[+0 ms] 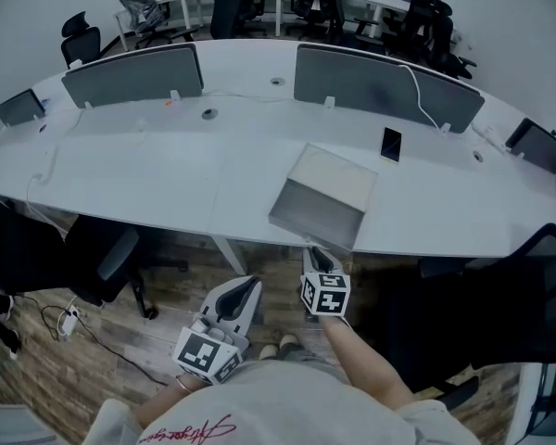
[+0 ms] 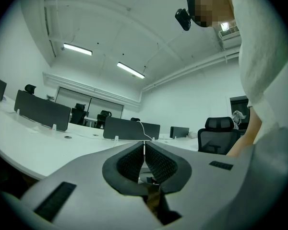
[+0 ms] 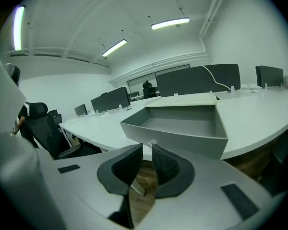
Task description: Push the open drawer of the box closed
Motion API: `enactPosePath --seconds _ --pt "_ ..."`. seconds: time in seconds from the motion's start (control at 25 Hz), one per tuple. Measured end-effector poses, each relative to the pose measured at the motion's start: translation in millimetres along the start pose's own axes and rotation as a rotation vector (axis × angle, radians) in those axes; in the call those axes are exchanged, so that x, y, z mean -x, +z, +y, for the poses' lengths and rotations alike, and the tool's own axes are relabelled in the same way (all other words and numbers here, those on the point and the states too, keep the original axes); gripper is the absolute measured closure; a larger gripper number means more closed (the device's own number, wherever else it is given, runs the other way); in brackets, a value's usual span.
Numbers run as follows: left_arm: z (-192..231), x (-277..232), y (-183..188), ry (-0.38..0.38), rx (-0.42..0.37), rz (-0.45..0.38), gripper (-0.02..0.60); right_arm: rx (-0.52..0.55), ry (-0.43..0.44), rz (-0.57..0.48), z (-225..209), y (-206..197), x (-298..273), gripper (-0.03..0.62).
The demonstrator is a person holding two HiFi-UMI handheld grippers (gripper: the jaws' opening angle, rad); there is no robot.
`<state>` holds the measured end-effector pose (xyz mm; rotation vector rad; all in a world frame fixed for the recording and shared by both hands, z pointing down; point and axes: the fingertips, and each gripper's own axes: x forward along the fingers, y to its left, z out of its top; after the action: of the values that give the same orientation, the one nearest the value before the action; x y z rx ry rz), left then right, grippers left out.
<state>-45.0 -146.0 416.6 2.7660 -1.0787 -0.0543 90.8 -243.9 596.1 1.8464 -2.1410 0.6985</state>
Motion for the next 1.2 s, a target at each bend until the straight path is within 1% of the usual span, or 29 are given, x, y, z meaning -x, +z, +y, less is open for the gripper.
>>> enactPosePath --seconds 0.08,0.12,0.28,0.52,0.64,0.84,1.2 --pt "4 2 1 0.014 0.000 0.001 0.561 -0.037 0.001 0.016 -1 -1 -10 0.511" --pt "5 2 0 0.019 0.000 0.001 0.561 -0.058 0.000 0.023 -2 -2 -13 0.507" --pt "10 5 -1 0.037 0.002 0.005 0.561 -0.129 -0.021 0.052 -7 -7 -23 0.507" --pt "17 6 0 0.055 -0.003 0.005 0.562 -0.238 -0.018 0.051 -7 -8 -35 0.507" --pt "20 7 1 0.065 -0.003 0.002 0.561 -0.279 -0.040 0.064 -12 -11 -39 0.508" --pt "24 7 2 0.079 -0.003 0.000 0.562 -0.265 -0.042 0.075 -11 -8 -40 0.525" --pt "28 2 0 0.091 0.007 0.000 0.561 -0.251 -0.028 0.078 -11 -4 -42 0.526"
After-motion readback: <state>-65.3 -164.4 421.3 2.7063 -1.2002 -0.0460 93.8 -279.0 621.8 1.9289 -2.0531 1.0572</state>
